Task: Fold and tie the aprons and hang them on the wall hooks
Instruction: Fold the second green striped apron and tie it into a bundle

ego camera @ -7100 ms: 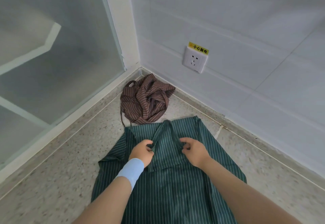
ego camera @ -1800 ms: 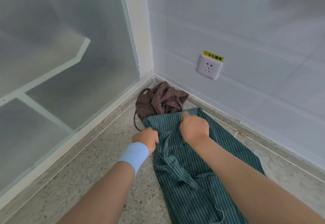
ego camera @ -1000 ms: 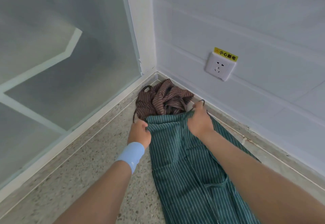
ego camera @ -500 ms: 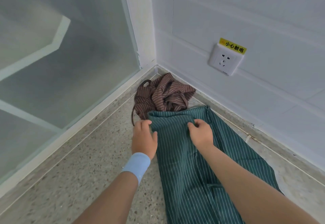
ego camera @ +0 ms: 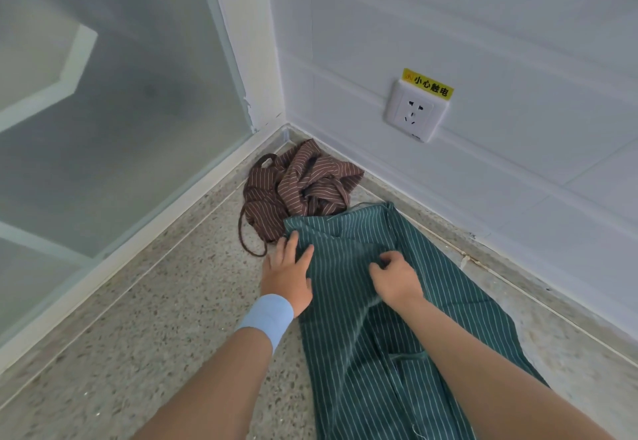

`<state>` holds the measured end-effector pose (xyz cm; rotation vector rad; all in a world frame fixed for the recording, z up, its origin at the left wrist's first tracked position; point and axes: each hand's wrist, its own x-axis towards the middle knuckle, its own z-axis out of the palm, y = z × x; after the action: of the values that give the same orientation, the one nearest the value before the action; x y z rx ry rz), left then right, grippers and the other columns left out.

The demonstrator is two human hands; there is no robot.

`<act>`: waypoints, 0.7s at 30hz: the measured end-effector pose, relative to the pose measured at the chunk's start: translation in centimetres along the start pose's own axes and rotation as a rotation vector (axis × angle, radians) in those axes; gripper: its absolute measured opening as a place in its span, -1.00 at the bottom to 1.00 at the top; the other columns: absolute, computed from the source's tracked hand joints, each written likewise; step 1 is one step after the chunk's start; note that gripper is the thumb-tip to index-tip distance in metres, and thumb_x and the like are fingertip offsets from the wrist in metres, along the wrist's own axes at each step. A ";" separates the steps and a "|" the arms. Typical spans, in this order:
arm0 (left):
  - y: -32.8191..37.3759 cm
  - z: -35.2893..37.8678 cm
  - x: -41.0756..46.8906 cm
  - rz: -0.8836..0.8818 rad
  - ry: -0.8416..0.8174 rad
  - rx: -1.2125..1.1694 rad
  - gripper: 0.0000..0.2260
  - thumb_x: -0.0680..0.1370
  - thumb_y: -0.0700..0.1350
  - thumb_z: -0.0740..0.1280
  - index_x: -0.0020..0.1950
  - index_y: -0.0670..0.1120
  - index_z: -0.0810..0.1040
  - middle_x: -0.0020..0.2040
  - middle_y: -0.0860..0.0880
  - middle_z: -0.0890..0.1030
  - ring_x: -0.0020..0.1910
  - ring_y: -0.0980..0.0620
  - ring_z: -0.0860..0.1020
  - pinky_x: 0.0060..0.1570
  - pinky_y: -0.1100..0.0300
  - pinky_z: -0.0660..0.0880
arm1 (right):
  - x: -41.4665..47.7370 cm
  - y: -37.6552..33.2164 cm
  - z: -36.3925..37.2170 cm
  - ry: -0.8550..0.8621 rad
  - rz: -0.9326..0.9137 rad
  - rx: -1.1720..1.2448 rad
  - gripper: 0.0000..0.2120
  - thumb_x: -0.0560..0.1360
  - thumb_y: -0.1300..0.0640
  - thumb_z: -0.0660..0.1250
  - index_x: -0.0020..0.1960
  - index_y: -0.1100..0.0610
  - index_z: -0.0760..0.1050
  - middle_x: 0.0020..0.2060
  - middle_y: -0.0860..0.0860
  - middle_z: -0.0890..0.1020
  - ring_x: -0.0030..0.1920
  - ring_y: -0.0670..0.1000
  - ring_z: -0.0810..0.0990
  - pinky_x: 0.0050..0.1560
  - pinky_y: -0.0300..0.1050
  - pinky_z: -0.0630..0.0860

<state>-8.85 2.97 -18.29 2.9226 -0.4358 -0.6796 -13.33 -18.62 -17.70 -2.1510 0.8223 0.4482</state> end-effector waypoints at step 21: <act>3.0 8.7 -18.4 0.549 0.143 0.084 -0.71 0.55 0.07 0.26 0.25 0.10 0.53 0.31 0.06 0.47 0.31 -0.01 0.41 0.35 0.03 0.33 | -15.5 10.0 1.4 -0.020 -0.107 -0.358 -0.69 0.56 -0.06 0.27 0.23 0.06 0.49 0.10 0.00 0.58 -0.10 0.01 0.61 -0.18 -0.09 0.53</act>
<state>-29.32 5.34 -17.90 2.6939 -1.2048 -0.3762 -31.53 -16.10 -15.47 -2.5003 0.6491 0.5967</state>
